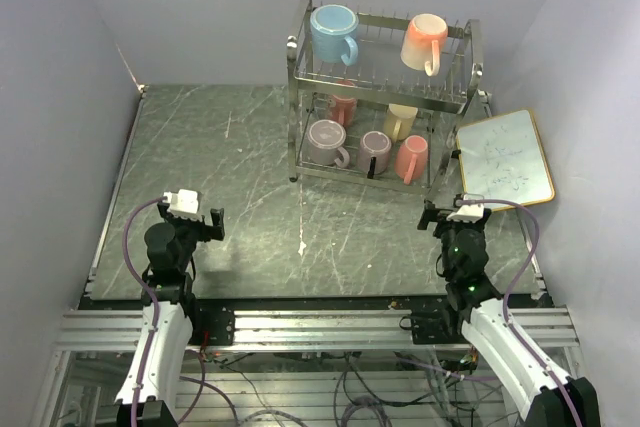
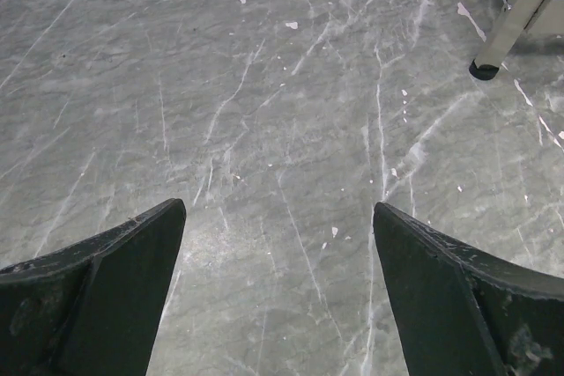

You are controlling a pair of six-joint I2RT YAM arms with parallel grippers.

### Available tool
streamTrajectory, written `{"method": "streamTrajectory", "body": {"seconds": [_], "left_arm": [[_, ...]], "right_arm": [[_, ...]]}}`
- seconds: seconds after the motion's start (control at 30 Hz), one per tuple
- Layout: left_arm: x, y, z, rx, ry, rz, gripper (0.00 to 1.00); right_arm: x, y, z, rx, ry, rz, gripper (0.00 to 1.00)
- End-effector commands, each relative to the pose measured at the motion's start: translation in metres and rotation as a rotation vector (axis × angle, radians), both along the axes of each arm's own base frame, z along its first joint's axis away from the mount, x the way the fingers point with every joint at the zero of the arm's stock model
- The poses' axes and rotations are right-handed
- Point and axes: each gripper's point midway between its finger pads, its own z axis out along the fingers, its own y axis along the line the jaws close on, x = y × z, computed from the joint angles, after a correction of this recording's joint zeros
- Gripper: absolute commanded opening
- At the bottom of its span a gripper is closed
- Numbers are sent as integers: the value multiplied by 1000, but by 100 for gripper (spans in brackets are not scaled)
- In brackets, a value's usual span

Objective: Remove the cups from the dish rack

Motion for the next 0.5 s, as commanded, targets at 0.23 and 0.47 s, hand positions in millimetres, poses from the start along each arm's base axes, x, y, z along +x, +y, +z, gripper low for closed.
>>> {"method": "streamTrajectory", "body": {"seconds": [0.23,0.47], "left_arm": [[1,-1,5,7,-21,-15,99],[2,-3,9,0,-36,-21,99]], "right_arm": [[-10,-4,-33,-17,49,-5,100],[-11,-21,-27,8,38,-119,100]]}}
